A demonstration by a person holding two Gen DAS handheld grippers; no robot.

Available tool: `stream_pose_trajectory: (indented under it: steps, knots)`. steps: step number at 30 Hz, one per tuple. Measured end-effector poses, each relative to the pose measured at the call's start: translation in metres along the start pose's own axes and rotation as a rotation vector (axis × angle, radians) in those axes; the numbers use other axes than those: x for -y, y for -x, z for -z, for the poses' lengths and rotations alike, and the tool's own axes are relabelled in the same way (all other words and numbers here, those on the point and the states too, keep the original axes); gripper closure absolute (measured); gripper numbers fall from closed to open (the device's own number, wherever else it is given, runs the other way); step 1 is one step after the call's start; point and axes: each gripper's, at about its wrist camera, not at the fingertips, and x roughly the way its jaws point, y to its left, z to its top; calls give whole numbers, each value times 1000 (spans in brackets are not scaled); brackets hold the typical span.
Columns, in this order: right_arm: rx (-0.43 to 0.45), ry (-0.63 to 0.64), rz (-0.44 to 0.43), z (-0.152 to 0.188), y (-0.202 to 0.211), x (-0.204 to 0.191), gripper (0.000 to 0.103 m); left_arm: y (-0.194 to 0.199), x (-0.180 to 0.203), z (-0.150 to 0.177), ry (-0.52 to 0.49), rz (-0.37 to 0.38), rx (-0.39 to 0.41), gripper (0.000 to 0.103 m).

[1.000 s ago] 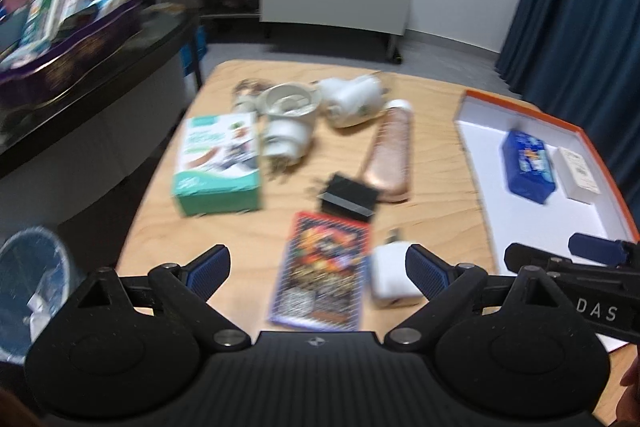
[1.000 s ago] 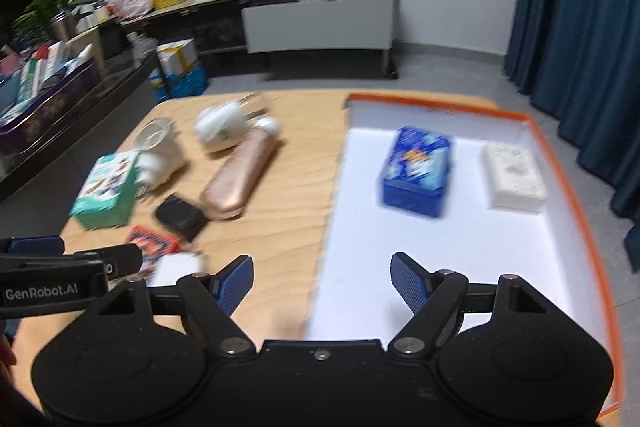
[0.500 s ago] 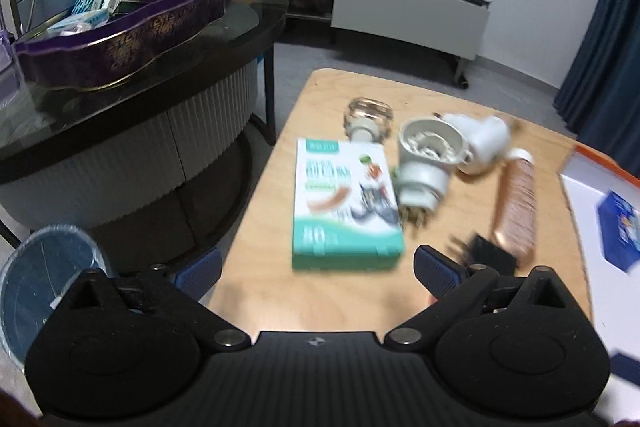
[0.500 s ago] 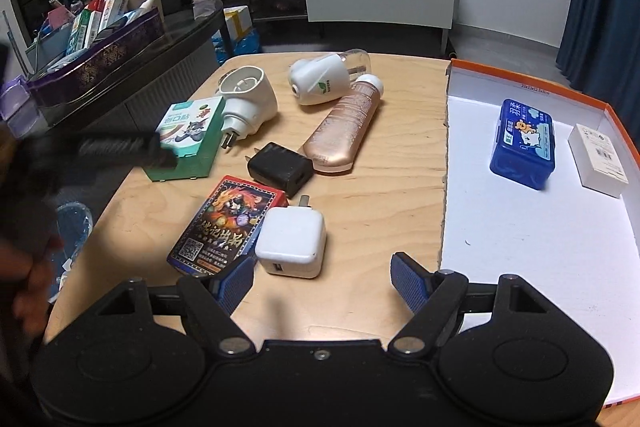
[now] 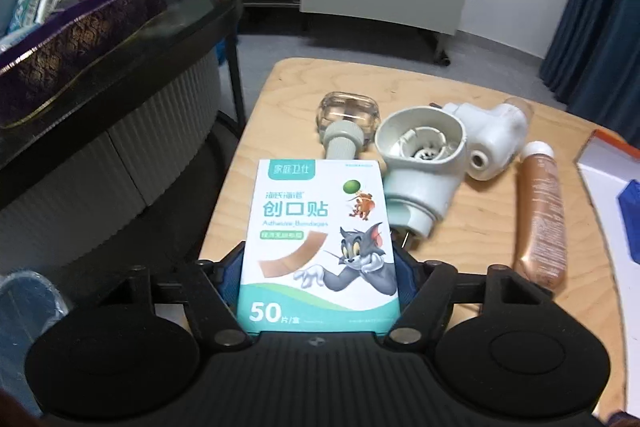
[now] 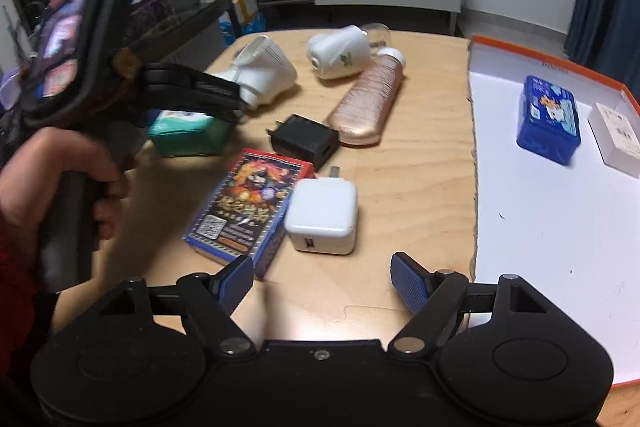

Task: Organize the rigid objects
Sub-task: 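Grasp the teal bandage box with the left tool while the right tool grasps the red card box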

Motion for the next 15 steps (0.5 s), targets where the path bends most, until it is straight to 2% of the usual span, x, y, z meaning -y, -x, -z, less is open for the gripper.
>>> stream_pose_trajectory:
  steps: [4,10,12,15]
  knots:
    - [-15,-68,-55,-4,-3,1,14,14,-8,7,28,25,-3,32]
    - [32,-17,84,-28,-20,4,15,49,-11,27,7,86,42,31]
    - [32,-77,118,-38,-23,13,17,57,-14,35,9,91,55,31]
    - [47,-144,51,-39,-11,9,16,65,-21,43,11,75,74,31]
